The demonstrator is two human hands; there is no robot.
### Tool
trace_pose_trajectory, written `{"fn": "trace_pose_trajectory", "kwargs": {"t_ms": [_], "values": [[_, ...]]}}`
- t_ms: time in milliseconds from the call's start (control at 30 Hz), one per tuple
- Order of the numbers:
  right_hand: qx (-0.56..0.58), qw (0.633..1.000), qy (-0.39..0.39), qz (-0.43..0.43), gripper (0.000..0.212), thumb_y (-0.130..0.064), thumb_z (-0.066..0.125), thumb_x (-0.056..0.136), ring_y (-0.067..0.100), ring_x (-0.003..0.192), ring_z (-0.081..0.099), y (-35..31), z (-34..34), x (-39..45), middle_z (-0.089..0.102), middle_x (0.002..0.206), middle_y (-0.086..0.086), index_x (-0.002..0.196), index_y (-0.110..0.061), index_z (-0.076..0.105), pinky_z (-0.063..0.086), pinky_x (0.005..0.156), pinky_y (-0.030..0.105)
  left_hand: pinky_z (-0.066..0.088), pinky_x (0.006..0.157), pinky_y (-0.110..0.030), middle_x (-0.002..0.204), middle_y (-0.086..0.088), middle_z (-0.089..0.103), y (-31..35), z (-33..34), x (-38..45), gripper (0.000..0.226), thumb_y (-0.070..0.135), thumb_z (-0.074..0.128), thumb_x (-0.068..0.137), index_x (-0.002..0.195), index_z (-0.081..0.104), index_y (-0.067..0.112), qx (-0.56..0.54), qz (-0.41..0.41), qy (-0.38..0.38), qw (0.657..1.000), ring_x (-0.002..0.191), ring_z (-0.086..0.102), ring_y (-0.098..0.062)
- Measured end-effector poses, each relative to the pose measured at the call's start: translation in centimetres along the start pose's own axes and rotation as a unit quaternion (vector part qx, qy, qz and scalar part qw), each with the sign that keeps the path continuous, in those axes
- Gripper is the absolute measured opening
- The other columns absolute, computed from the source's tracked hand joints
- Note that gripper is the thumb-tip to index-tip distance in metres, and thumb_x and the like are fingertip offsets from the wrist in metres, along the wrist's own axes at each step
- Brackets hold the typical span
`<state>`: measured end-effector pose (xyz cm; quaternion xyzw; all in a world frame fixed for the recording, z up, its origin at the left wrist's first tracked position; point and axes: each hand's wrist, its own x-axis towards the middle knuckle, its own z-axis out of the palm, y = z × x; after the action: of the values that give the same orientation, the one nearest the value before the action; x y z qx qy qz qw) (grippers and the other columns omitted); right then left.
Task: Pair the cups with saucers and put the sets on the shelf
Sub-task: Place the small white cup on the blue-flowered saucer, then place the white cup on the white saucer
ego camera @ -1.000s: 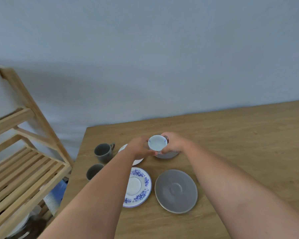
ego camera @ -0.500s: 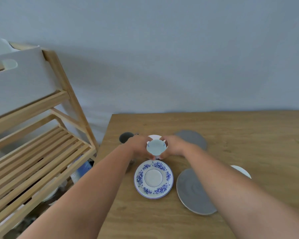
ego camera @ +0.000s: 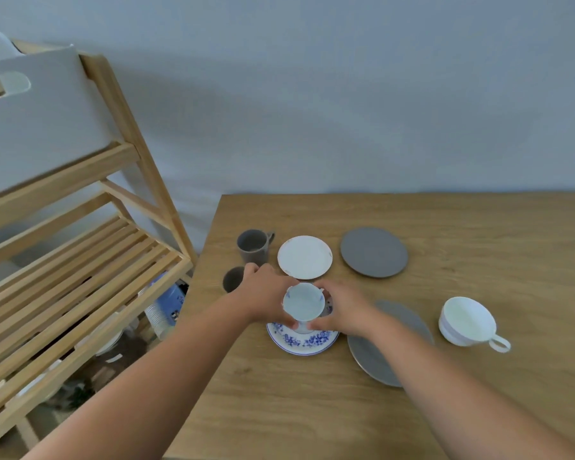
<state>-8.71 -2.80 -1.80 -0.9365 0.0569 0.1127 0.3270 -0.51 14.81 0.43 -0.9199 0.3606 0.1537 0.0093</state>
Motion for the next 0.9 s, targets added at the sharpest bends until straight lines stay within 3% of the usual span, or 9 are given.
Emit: {"fn": "trace_pose_trajectory", "kwargs": {"t_ms": [133, 200, 300, 467, 600, 733, 900], "values": [[-0.029, 1.000, 0.007, -0.010, 0.082, -0.057, 0.079, 0.057, 0.014, 0.121, 0.044, 0.5, 0.7, -0.2, 0.054, 0.129, -0.011, 0.130, -0.038, 0.047, 0.040, 0.097, 0.032, 0.024, 0.093, -0.041, 0.109, 0.011, 0.061, 0.1, 0.3, -0.6, 0.082, 0.070, 0.071, 0.063, 0.136, 0.047, 0.043, -0.019, -0.007, 0.011, 1.000, 0.117, 0.040, -0.018], [-0.052, 0.999, 0.005, -0.002, 0.098, -0.055, 0.081, 0.058, 0.018, 0.132, 0.031, 0.7, 0.5, -0.5, 0.040, 0.144, -0.007, 0.142, -0.032, 0.036, 0.031, 0.107, 0.034, 0.022, 0.097, -0.042, 0.124, 0.011, 0.059, 0.1, 0.3, -0.7, 0.086, 0.073, 0.069, 0.061, 0.138, 0.044, 0.043, -0.020, -0.006, 0.013, 1.000, 0.126, 0.035, -0.020], [-0.059, 0.997, 0.040, 0.016, 0.110, -0.053, 0.082, 0.059, 0.024, 0.140, 0.017, 1.2, -0.9, -2.0, 0.023, 0.155, -0.005, 0.149, -0.032, 0.023, 0.024, 0.116, 0.042, 0.016, 0.111, -0.048, 0.153, 0.008, 0.036, 1.1, -0.5, -0.6, 0.096, 0.078, 0.061, 0.067, 0.148, 0.033, 0.037, -0.017, -0.004, 0.021, 1.000, 0.142, 0.023, -0.024], [-0.057, 0.972, 0.201, 0.111, 0.076, -0.045, 0.073, 0.075, 0.029, 0.136, 0.025, 5.8, -5.3, -6.6, 0.028, 0.154, -0.001, 0.141, -0.038, 0.038, 0.024, 0.110, 0.037, 0.025, 0.114, -0.045, 0.158, 0.006, 0.029, 6.6, -1.9, 1.8, 0.080, 0.066, 0.057, 0.084, 0.151, 0.033, 0.029, -0.089, 0.084, 0.040, 0.992, 0.143, 0.026, -0.025], [-0.043, 0.950, 0.253, 0.180, 0.057, -0.032, 0.067, 0.082, 0.029, 0.133, 0.034, 10.1, -7.9, -10.8, 0.042, 0.145, 0.007, 0.135, -0.031, 0.047, 0.024, 0.107, 0.036, 0.030, 0.115, -0.039, 0.157, 0.001, 0.032, 12.3, -1.3, 4.4, 0.076, 0.053, 0.062, 0.088, 0.152, 0.033, 0.024, -0.122, 0.159, 0.014, 0.980, 0.141, 0.032, -0.023], [0.022, 0.935, 0.270, 0.230, 0.059, -0.006, 0.055, 0.082, 0.029, 0.128, 0.033, 12.9, -8.2, -14.3, 0.045, 0.140, 0.006, 0.138, -0.024, 0.046, 0.029, 0.106, 0.036, 0.035, 0.111, -0.042, 0.154, -0.003, 0.036, 17.7, -0.3, 6.2, 0.080, 0.051, 0.065, 0.086, 0.152, 0.030, 0.022, -0.095, 0.202, 0.003, 0.975, 0.137, 0.038, -0.026], [0.063, 0.911, 0.286, 0.290, 0.043, -0.020, 0.060, 0.087, 0.031, 0.123, 0.046, 15.6, -6.9, -16.2, 0.054, 0.126, 0.012, 0.129, -0.021, 0.057, 0.039, 0.099, 0.035, 0.038, 0.108, -0.040, 0.147, -0.002, 0.046, 22.3, 1.1, 7.4, 0.087, 0.050, 0.075, 0.076, 0.149, 0.033, 0.028, -0.162, 0.191, -0.028, 0.968, 0.135, 0.041, -0.023]]}}
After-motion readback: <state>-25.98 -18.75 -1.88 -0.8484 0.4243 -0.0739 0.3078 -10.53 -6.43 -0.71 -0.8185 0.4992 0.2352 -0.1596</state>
